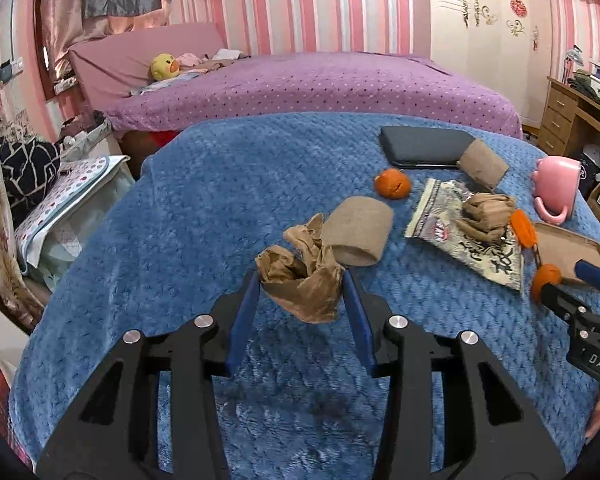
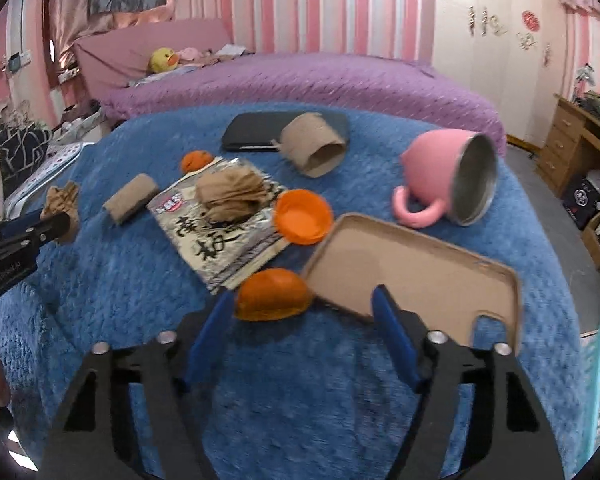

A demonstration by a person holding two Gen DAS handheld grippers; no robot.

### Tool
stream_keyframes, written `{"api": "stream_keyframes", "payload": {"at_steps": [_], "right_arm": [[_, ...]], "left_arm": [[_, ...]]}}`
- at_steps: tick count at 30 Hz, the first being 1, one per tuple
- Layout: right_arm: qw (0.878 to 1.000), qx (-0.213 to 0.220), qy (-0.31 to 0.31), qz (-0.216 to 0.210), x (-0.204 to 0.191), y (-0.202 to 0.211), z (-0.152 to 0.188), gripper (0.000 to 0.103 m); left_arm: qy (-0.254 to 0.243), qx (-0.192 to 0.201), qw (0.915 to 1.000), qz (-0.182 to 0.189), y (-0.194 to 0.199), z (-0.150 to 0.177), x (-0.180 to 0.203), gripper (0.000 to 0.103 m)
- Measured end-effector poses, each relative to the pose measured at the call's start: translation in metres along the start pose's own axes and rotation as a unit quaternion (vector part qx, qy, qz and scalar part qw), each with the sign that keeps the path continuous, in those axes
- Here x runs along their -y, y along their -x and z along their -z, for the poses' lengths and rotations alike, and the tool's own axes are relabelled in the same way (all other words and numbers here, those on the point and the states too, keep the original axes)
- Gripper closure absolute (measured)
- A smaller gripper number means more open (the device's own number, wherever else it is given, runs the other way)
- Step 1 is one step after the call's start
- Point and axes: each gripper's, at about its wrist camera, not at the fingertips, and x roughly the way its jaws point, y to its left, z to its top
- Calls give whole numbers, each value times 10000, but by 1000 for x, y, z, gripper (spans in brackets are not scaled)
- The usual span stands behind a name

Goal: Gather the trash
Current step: 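Grasp the brown crumpled paper with the left gripper while the right grasps an orange peel, then carry the brown paper and orange peel in both grippers over the basket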

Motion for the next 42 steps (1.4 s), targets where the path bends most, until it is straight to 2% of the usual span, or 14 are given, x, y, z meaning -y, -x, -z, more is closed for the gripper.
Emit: {"api": "stream_keyframes", "payload": {"at_steps": [4,9,16,24,31,42], "right_arm": [[9997,-39,237,-88,-12,-6,-1,65],[9994,156,264,-153,-10,3,-1,72],[9984,540,179,-4,17,29,3,73],[9972,704,-18,244,64,54,13,73],[9962,745,-195,409,98,65,22,73],[9961,793,-180,344,107,68,27,73]], "left_arm": [[1,-18,10000,18,-1,0,1,61],[-12,35,10000,44,2,-1,4,61],[43,144,9998,130,10,-4,9,61],[-34,263,9992,289,18,-6,33,61],[-314,356,9982,361,25,-4,65,61],[-557,426,9963,504,32,5,99,61]]}}
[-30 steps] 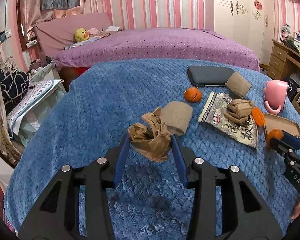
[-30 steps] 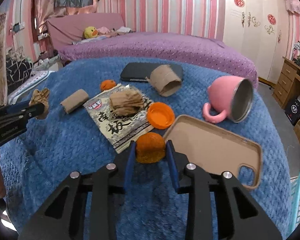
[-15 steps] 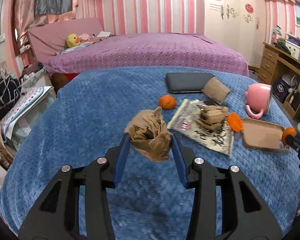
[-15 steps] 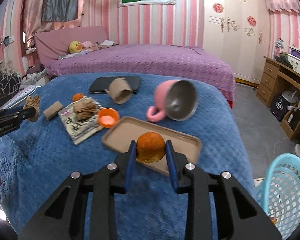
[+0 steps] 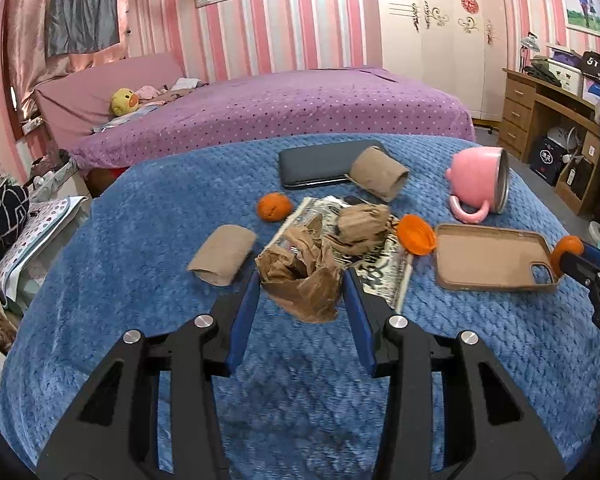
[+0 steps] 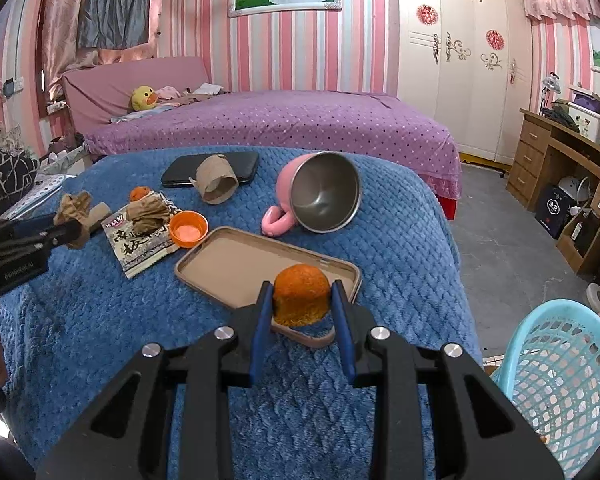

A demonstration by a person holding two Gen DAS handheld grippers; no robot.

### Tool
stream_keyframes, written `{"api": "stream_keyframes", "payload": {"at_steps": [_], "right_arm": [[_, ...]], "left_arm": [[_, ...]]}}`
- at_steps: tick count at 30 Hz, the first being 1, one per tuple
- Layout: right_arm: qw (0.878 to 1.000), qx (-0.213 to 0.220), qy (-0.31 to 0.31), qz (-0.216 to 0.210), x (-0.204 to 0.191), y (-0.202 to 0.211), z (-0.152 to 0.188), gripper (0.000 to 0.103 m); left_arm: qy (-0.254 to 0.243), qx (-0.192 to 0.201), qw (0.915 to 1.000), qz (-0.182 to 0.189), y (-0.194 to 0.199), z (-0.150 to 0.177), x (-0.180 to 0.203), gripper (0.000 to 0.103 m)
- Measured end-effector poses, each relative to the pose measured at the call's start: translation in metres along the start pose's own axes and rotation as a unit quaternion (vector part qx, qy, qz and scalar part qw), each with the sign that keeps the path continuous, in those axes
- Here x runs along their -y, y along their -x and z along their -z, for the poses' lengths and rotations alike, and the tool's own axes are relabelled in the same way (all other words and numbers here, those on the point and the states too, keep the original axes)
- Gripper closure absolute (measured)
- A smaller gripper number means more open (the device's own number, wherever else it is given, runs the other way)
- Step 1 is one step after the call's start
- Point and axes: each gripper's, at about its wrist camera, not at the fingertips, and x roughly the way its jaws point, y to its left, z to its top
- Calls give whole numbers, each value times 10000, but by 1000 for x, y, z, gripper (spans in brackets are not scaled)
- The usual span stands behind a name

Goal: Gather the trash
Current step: 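Carry the brown paper and orange peel in both grippers over the basket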

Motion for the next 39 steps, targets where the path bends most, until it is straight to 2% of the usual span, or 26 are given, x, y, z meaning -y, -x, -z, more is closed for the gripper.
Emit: {"api": "stream_keyframes", "payload": {"at_steps": [14,25,35,39], "right_arm": [[9993,131,-344,-63,29,10,-2,73],[9982,267,-512,132,62,29,0,73],[9925,464,-814,789,138,78,7,73],[9871,385,-833,1313,184,103,21,73]], "left_arm": [[-261,104,9996,-49,2,8,30,61],[-276,305,9992,9,17,7,65,61],[-489,518,9962,492,48,-4,130,61],[-498,612,9929,896,63,-11,166,61]]}}
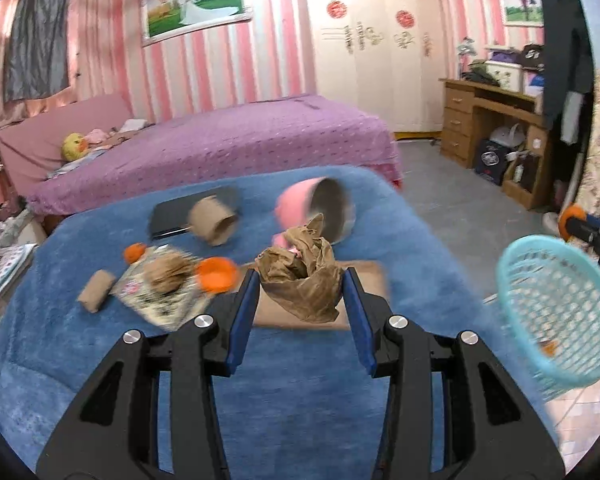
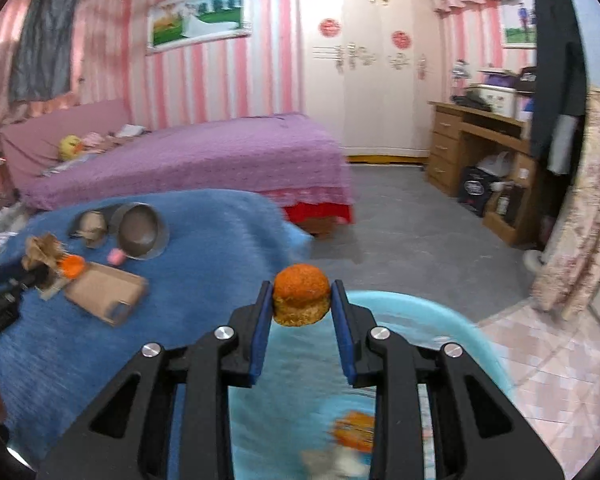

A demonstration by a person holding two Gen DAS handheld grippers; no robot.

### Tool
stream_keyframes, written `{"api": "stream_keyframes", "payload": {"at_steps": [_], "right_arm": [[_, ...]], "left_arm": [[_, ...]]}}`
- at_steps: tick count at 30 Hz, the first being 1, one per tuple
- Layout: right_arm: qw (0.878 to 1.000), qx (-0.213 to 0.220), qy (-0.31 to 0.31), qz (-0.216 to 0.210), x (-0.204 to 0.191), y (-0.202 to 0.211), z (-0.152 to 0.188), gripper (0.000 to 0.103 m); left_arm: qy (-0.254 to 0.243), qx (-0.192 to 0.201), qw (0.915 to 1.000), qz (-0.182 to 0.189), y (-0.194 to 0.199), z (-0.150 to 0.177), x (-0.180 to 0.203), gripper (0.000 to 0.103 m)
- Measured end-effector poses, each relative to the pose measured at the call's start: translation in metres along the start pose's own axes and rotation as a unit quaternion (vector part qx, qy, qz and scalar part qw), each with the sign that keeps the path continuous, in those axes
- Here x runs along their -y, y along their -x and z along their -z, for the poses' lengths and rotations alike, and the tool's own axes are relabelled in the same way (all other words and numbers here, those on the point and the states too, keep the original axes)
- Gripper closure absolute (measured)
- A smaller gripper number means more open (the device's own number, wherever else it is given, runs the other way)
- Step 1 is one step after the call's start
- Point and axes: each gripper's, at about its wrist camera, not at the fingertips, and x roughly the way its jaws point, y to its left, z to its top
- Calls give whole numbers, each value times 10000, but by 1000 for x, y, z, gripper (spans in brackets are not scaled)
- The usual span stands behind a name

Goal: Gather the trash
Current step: 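Carry the brown paper and orange peel in both grippers over the basket, then open the left gripper over the basket while the right opens to drop the peel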

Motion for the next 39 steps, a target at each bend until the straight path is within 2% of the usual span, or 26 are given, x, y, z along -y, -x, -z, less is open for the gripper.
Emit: {"api": "stream_keyframes", "payload": {"at_steps": [6,9,13,18,27,28,29,31,37,39], "right_arm": [[9976,-65,-120,672,74,30,10,73],[9959,-57,-167,882,97,39,19,73],[9935,-59,-458,1044,122,45,35,73],[9921,-122,-682,1049,131,38,48,73],[9913,-204,-825,1001,124,25,58,73],[9917,-209,-791,988,121,23,57,73],[9920,-208,-757,985,118,23,57,73],[9927,-212,-676,977,112,22,55,73],[9931,-269,-659,931,104,17,53,73],[9931,-310,-638,931,99,14,54,73]], "left_arm": [[-320,115,9980,524,3,-7,66,61],[-555,112,9961,673,2,-4,103,61],[-650,-31,9916,1117,-3,4,139,61],[-772,-167,9873,1380,-16,8,175,61],[-764,-406,9842,1547,-46,5,191,58],[-759,-403,9837,1582,-47,4,190,52],[-725,-410,9836,1599,-48,3,187,40],[-619,-334,9851,1569,-47,0,179,28],[-472,-131,9916,1198,-43,-8,145,10],[-449,-128,9924,1136,-41,-10,134,9]]}}
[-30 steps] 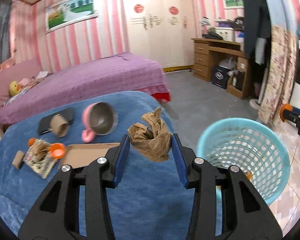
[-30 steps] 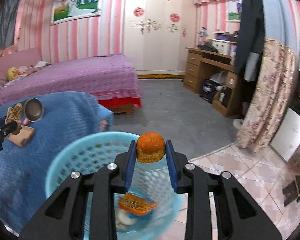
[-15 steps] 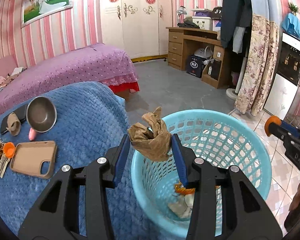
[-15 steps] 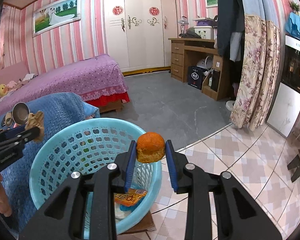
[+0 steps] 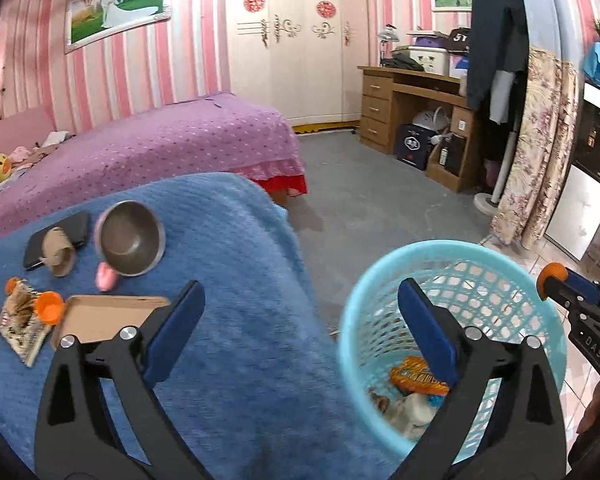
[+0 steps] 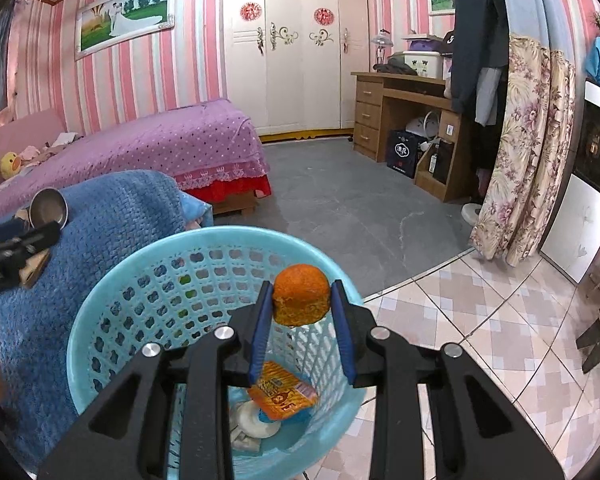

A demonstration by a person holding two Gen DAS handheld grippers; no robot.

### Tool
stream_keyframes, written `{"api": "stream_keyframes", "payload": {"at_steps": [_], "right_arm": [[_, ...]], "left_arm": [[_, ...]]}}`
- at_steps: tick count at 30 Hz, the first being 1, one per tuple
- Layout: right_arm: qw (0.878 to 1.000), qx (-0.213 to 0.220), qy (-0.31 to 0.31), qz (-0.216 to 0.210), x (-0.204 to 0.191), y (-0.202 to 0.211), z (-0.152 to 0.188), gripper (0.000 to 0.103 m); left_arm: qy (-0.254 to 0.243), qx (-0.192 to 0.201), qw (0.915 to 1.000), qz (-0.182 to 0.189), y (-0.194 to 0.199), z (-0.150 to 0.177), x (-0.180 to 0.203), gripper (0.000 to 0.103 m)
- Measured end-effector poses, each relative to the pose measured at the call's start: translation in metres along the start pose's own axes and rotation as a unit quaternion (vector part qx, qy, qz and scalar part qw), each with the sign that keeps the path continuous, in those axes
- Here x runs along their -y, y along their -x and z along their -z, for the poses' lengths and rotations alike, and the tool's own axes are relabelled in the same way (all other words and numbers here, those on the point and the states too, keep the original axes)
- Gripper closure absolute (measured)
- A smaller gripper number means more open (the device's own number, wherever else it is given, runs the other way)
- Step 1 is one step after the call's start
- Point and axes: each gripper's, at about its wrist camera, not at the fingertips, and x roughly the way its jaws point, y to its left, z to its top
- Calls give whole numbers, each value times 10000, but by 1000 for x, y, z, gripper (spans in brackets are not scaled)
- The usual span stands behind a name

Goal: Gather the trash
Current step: 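Open the left gripper over the basket while the right opens to drop the peel, then move both grippers back over the bed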

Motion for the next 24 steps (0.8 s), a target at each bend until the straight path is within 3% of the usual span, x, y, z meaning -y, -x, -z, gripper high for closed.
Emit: {"api": "stream_keyframes", "payload": {"at_steps": [8,13,15,19,24], "right_arm": [[10000,-55,18,59,-15,-9,3,70],[9999,12,46,119,-25,-6,-8,34],[9999,21,21,129,-30,-4,-13,30],[9996,204,-6,180,-46,7,-20,10],[9994,242,32,230,-70,12,-28,5]], "left_arm": [[-66,95,9994,-333,30,9,-38,6],[-60,173,9988,-444,51,14,-68,6],[-69,115,9984,-544,54,17,-82,6],[-28,18,9980,-634,55,24,-110,6],[131,70,9961,-874,60,32,-147,6]]}}
